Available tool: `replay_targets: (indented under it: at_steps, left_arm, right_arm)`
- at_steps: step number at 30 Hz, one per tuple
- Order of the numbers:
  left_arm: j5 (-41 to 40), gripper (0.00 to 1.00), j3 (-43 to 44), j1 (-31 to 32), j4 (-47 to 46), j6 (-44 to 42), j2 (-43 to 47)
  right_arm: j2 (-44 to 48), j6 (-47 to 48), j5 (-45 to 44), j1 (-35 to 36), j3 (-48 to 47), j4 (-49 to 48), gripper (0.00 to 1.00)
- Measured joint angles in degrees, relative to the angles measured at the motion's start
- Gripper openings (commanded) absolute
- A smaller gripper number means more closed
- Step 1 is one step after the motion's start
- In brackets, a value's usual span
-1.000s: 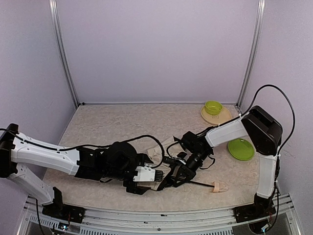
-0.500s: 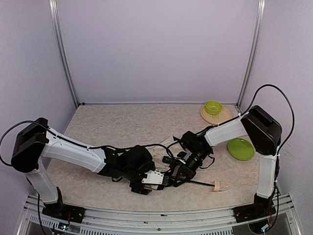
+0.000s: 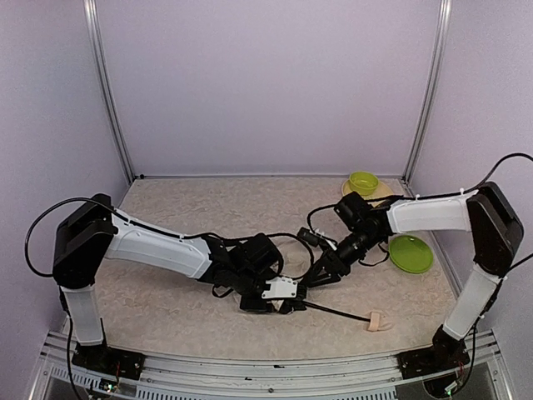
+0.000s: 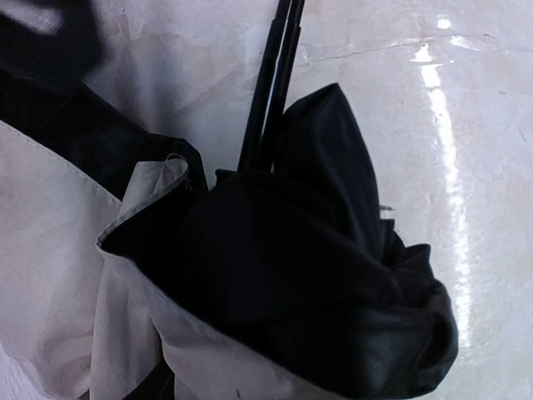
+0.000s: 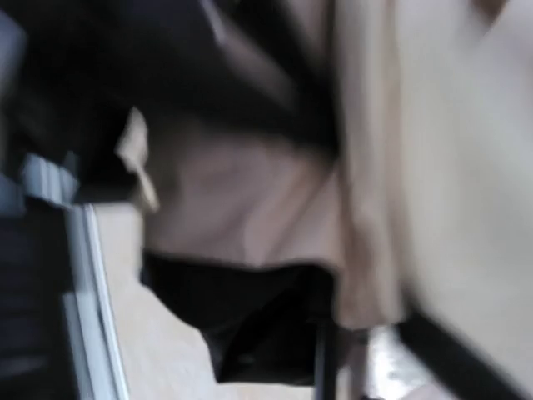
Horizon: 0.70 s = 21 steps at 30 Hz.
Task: Put away the umbrella
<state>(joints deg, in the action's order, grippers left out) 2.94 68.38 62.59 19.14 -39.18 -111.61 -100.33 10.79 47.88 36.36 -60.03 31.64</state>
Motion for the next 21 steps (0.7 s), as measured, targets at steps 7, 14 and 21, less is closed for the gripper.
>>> replay_targets:
  at_steps: [7, 14, 21]
  left_arm:
    - [-3.0, 0.55, -8.9, 4.4, -7.1, 3.4, 5.3]
    - [-6.2, 0.60, -12.1, 7.3, -10.1, 5.3, 7.1]
    - [-8.0, 0.58, -12.6, 8.3, -11.6, 5.9, 7.2]
  right_arm:
    - [12.1, -3.6, -8.3, -6.4, -0.1, -0.7, 0.59]
    - [1.5, -9.5, -20.5, -8.2, -9.9, -3.5, 0.94]
    - [-12.0, -10.2, -17.6, -7.8, -12.1, -7.2, 0.78]
